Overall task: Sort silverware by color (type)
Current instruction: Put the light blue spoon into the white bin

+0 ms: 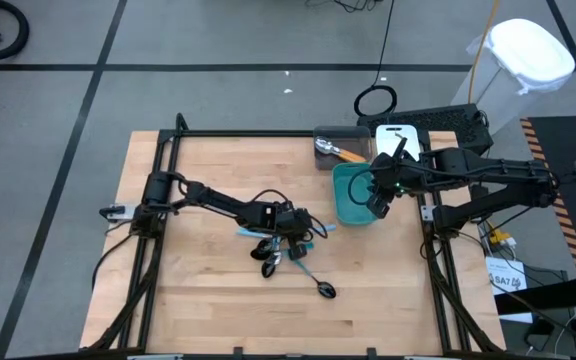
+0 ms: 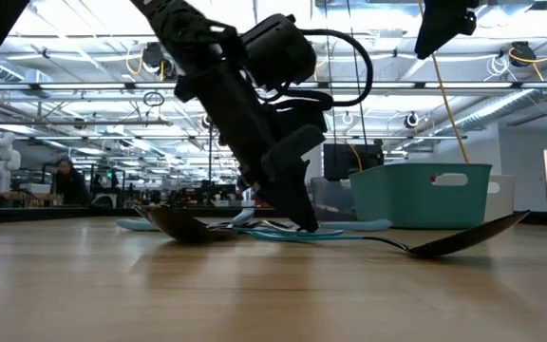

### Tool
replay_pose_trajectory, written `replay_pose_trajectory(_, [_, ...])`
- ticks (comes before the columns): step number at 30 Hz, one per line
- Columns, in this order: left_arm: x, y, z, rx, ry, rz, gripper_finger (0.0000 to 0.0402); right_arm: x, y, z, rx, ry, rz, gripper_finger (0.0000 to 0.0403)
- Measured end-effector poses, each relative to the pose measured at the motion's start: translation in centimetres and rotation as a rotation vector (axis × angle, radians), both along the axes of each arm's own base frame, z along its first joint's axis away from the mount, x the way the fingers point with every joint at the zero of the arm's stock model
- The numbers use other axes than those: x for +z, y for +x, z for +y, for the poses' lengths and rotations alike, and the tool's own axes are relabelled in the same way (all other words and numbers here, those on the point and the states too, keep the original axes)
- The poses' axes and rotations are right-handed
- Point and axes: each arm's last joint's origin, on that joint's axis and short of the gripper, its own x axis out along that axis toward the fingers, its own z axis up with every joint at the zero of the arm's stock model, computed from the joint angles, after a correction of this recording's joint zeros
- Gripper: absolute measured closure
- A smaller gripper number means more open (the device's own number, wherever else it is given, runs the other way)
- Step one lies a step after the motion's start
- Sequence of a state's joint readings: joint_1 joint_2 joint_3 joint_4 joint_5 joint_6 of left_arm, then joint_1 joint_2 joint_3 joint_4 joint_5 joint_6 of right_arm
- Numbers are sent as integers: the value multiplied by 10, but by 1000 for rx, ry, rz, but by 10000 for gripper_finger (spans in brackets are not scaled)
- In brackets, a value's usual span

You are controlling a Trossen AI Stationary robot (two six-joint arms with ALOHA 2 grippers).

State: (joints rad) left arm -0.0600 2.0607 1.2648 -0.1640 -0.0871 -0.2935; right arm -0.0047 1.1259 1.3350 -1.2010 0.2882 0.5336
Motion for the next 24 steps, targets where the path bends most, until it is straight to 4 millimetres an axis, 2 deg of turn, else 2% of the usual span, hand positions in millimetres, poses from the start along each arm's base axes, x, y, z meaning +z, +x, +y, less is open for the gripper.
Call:
replay_pose_trajectory(3, [13, 7, -1, -10, 0, 33, 397, 0, 0, 0, -3, 2, -1, 303])
replay_pose_trajectory(11, [60, 28, -2, -57, 41, -9, 401, 0, 0, 0, -3, 1, 0, 303])
replay_pose_trajectory(16, [77, 32, -3, -88, 50, 9, 401, -1, -1, 0, -3, 0, 13, 303])
replay_pose_trajectory(24, [116, 31, -1, -198, -58, 85, 401, -1, -2, 0, 1, -4, 24, 303])
